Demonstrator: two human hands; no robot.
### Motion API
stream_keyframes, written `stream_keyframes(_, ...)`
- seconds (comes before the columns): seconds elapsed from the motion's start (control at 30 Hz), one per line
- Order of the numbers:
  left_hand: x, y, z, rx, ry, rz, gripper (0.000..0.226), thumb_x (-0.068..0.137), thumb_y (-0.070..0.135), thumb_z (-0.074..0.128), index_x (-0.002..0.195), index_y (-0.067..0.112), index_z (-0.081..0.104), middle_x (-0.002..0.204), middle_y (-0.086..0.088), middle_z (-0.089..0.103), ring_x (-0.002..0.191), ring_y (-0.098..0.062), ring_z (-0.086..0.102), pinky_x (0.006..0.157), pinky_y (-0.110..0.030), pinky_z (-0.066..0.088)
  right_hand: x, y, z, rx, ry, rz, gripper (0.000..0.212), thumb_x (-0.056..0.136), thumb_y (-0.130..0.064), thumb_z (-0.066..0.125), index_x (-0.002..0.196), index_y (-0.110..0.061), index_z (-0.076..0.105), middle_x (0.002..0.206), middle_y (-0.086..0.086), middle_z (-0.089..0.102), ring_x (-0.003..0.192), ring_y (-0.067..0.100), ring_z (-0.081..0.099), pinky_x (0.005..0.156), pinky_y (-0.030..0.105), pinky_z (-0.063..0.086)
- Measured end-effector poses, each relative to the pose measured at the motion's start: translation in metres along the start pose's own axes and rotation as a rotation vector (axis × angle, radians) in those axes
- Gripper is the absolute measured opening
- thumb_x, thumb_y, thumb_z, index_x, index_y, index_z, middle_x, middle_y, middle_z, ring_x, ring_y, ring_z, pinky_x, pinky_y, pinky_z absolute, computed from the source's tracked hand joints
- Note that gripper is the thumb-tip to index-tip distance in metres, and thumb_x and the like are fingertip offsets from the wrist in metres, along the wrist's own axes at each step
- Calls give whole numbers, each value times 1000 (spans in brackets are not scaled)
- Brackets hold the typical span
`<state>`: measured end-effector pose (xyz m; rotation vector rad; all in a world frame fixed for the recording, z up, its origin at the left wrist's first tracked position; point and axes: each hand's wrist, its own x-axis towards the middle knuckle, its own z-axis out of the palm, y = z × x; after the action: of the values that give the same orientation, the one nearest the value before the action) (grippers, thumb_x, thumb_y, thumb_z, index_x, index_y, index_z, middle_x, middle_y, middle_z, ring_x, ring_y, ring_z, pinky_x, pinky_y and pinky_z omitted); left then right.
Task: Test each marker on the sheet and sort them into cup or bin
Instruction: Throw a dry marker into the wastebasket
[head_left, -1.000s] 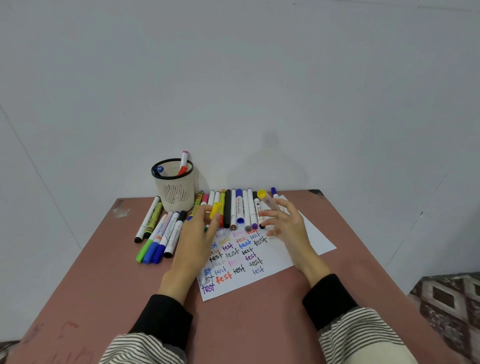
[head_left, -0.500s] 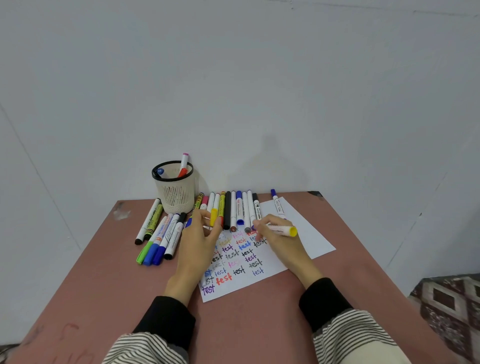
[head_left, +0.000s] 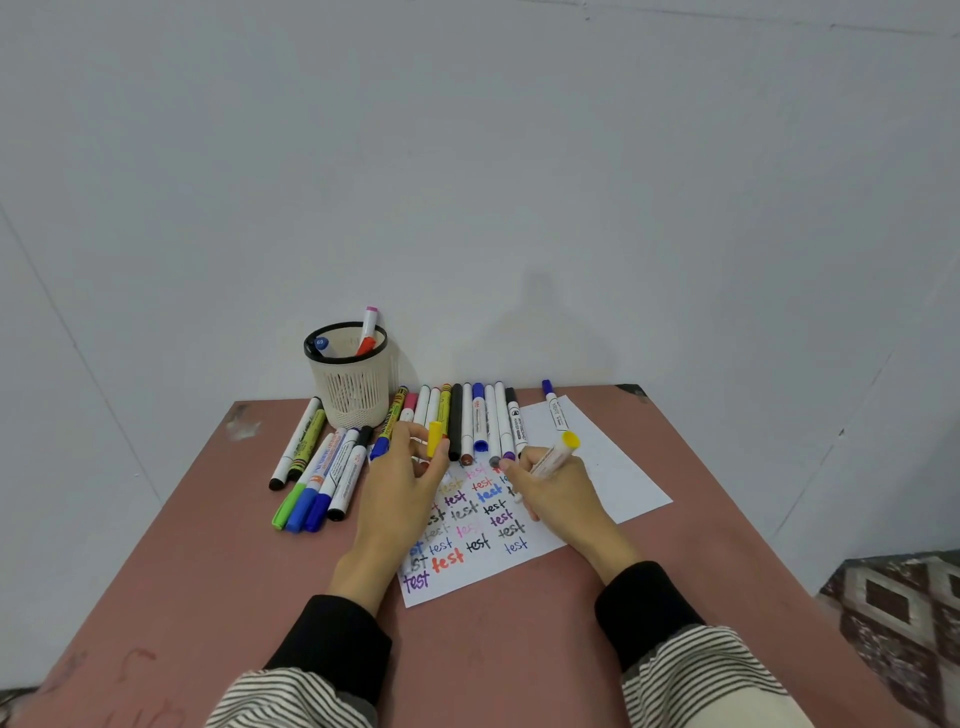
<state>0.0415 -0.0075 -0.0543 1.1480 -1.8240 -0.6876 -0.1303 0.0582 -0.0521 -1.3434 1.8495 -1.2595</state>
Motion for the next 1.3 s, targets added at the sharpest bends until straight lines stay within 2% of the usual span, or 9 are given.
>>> stream_keyframes(0.17,0,0,0,3,0,5,19,96,44,52,103,28,47,78,6,61,66,-13,61,62,-36,55,3,3,0,-118,-16,15,33,88,-23,57,60,-13,44,56,2,43,53,13,39,56,28,32)
stream_keyframes(0.27,0,0,0,13,-3,7,19,96,44,53,103,28,47,79,6,61,66,-13,61,62,-36,55,2,3,0,-57,-20,16,39,89,-29,60,58,-15,43,54,-1,46,49,11,43,55,26,35)
stream_keyframes(0.4,1,-1,1,15,-4,7,19,95,44,53,103,28,47,79,4,61,67,-13,62,62,-38,55,1,2,0,-99,-26,5,40,90,-30,58,61,-6,44,54,0,44,50,14,41,55,27,34)
stream_keyframes(0.53,0,-1,0,12,0,14,19,96,43,53,103,27,48,76,3,61,66,-16,62,61,-40,54,1,1,1,-172,23,-25,40,91,-24,55,57,-17,34,53,-3,38,50,11,34,54,27,29)
stream_keyframes(0.73,-1,0,0,6,-7,8,22,96,44,52,106,25,49,75,3,59,65,-14,59,61,-37,53,3,2,-2,-36,77,13,41,89,-24,60,55,-22,38,51,-5,42,50,16,43,54,28,37)
stream_keyframes(0.93,0,-1,0,3,-3,1,24,95,44,53,108,24,50,77,4,60,67,-11,59,62,-35,54,1,1,-2,-188,41,-8,33,90,-26,54,62,-14,42,55,0,45,53,16,43,56,29,35)
stream_keyframes(1.03,0,-1,0,8,-8,6,23,95,44,53,108,24,50,77,4,60,67,-12,60,62,-35,54,1,1,-2,-151,24,30,31,88,-25,55,60,-14,44,49,-3,46,52,16,46,57,28,39)
stream_keyframes(1.13,-1,0,0,7,-10,5,24,95,44,52,108,24,50,77,4,60,67,-12,60,63,-35,54,1,1,-1,-134,71,42,40,88,-21,57,55,-20,35,48,-7,39,49,14,40,54,26,36)
stream_keyframes(1.3,0,0,0,7,-13,7,24,95,44,52,108,25,49,78,5,60,68,-10,60,63,-34,54,1,-1,-4,-173,146,29,39,90,-21,56,56,-19,38,49,-6,42,48,12,41,50,23,33)
